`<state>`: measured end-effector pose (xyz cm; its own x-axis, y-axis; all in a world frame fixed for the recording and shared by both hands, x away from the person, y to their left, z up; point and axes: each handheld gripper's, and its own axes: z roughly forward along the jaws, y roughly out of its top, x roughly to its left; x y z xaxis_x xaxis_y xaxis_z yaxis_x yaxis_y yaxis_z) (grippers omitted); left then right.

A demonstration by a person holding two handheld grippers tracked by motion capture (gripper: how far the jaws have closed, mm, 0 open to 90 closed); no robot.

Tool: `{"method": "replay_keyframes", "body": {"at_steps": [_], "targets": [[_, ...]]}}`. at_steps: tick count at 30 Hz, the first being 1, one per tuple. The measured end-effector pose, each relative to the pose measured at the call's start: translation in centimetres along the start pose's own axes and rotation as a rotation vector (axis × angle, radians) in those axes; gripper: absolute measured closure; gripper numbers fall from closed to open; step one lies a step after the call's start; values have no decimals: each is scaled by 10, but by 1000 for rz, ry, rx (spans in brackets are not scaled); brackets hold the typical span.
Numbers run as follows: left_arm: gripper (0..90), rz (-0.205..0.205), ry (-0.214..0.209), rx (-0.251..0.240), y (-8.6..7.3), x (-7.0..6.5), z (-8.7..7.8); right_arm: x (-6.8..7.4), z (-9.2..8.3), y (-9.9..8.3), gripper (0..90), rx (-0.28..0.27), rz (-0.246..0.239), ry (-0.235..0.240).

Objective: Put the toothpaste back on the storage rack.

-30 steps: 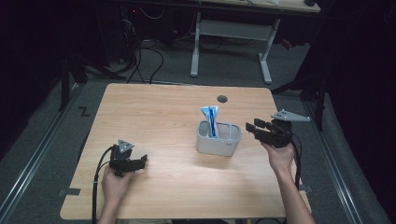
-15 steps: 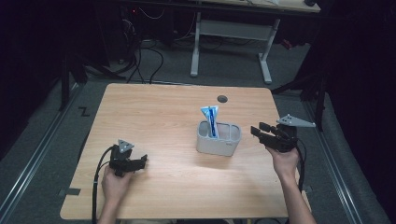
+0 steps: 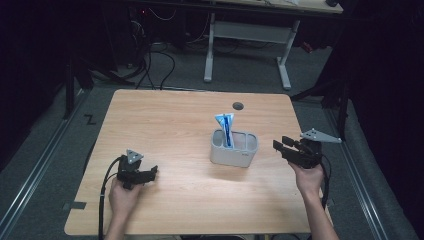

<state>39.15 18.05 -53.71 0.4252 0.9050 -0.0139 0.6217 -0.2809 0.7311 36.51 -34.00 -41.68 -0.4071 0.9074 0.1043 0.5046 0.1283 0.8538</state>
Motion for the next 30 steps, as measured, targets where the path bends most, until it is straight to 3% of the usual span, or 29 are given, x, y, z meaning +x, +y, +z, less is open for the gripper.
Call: {"method": "replay_keyframes", "body": {"at_steps": [13, 30], "targets": [[189, 1, 1, 0, 0, 0, 0, -13, -3, -20, 527, 11, 31, -15], [189, 0, 1, 0, 0, 0, 0, -19, 6, -33, 514, 31, 53, -32]]}}
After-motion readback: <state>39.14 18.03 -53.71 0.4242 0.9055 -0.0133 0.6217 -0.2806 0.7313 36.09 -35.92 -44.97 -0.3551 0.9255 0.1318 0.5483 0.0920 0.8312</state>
